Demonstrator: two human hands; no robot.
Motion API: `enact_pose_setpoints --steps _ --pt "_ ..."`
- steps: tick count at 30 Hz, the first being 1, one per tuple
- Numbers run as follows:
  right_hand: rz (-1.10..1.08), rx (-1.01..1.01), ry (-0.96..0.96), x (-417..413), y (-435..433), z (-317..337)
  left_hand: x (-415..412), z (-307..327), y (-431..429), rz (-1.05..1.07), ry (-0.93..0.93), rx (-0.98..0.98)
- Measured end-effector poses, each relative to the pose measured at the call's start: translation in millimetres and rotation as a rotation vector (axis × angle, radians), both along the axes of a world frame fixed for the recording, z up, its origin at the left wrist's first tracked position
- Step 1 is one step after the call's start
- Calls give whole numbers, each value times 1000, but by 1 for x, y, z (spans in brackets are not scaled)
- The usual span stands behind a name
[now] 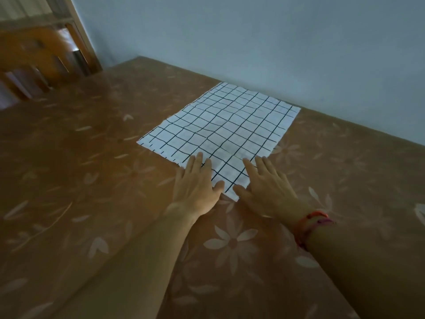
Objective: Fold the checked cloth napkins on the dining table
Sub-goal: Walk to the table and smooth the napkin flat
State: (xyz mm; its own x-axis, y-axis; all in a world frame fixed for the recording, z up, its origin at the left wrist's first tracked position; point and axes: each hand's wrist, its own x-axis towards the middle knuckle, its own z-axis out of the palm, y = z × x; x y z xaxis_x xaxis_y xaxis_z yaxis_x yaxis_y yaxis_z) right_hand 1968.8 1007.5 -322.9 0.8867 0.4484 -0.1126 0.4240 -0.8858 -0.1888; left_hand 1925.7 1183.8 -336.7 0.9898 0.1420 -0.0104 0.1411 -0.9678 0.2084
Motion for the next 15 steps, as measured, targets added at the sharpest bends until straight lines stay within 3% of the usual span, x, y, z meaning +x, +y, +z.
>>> enact_pose_setpoints --steps 5,10,15 --pt "44 -37 22 3 6 -13 4 -13 -1 5 -45 -67" --pt "58 1 -27 -2 8 -14 10 -11 -4 35 -193 46" --pt "74 31 -106 -4 11 -9 13 -6 -3 62 -248 23"
